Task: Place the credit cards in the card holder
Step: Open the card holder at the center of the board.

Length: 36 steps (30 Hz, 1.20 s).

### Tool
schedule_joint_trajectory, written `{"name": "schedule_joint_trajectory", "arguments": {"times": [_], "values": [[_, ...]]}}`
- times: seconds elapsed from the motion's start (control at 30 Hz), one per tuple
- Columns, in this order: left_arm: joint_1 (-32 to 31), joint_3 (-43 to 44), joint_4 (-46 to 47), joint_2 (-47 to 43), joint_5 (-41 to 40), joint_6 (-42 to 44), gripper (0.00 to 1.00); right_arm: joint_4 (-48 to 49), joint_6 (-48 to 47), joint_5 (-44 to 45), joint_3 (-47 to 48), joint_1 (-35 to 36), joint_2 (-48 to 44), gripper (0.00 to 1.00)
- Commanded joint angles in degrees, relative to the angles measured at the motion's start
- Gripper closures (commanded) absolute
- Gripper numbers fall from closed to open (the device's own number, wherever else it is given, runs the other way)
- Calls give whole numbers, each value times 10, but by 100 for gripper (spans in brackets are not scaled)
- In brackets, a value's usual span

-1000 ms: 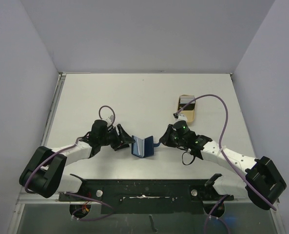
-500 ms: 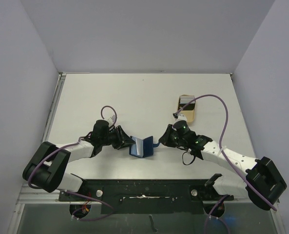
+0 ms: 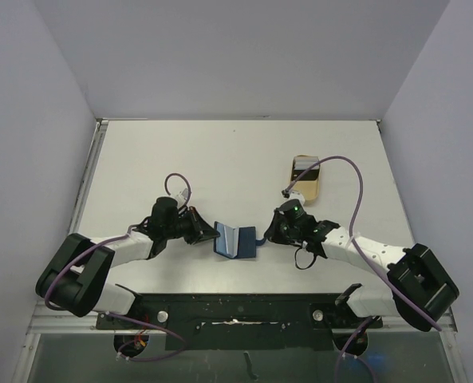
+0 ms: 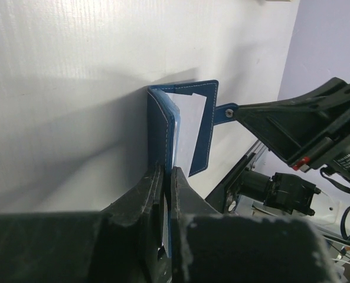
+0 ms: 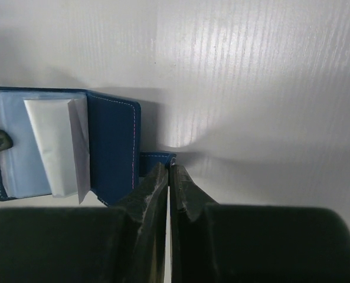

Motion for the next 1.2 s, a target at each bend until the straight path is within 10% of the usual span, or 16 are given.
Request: {"name": "schedule_joint_trajectory", "arguments": {"times": [0.0, 0.23, 1.17], "values": [[-2, -4, 75, -25, 24, -19, 100, -8, -9, 17, 17, -3, 9, 96], [-3, 26, -12, -29, -18, 27, 100, -89, -12, 24, 98, 21, -26, 69], [-12, 9, 23, -39, -4, -7, 88, 24, -10, -24, 125, 88, 139, 66]]}}
